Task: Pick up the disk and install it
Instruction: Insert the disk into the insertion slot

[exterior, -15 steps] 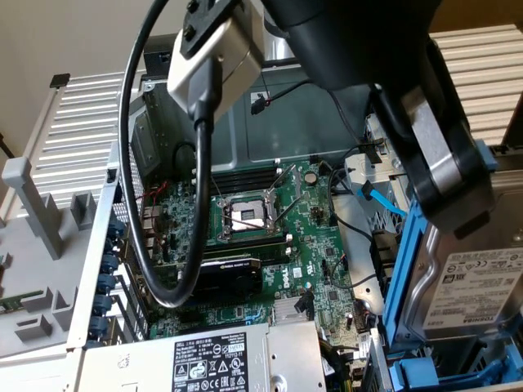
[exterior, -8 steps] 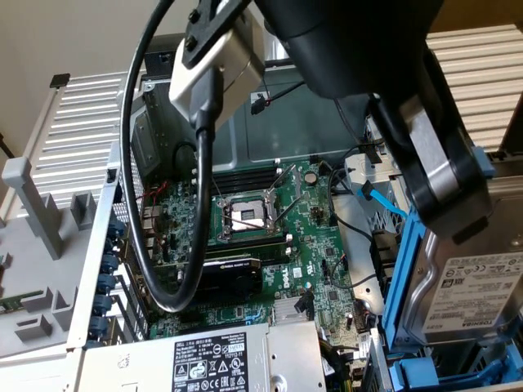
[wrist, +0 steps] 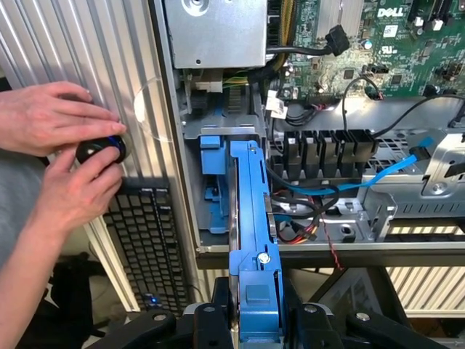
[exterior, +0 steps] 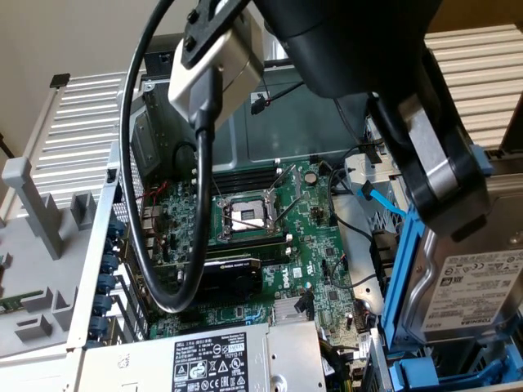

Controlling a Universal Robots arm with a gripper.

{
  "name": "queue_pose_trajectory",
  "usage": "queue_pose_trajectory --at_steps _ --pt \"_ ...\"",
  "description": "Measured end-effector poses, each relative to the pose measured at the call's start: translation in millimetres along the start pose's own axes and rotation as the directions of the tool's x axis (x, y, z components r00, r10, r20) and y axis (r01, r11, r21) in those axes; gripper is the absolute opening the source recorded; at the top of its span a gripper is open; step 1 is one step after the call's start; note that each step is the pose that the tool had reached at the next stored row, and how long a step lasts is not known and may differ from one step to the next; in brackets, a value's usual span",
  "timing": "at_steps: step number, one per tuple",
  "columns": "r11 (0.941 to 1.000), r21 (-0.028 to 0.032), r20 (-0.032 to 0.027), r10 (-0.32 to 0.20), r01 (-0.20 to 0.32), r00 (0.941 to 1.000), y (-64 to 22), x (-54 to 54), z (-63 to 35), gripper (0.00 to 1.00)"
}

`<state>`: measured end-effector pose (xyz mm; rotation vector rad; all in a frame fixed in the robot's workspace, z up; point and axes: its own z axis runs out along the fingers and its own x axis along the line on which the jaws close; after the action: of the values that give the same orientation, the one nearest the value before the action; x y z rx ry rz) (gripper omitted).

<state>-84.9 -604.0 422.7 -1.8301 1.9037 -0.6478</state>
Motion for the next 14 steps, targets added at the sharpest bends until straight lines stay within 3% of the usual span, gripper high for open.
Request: queue_pose_trajectory --at_steps 6,14 --pt "0.9999 0.0004 0.0103 -0.015 0.015 0.9998 0.1 -0.1 0.1 0.37" --pt "0.9998 0.0002 0.0114 -0.019 0.019 0.9998 0.2 0.4 0.6 0.37"
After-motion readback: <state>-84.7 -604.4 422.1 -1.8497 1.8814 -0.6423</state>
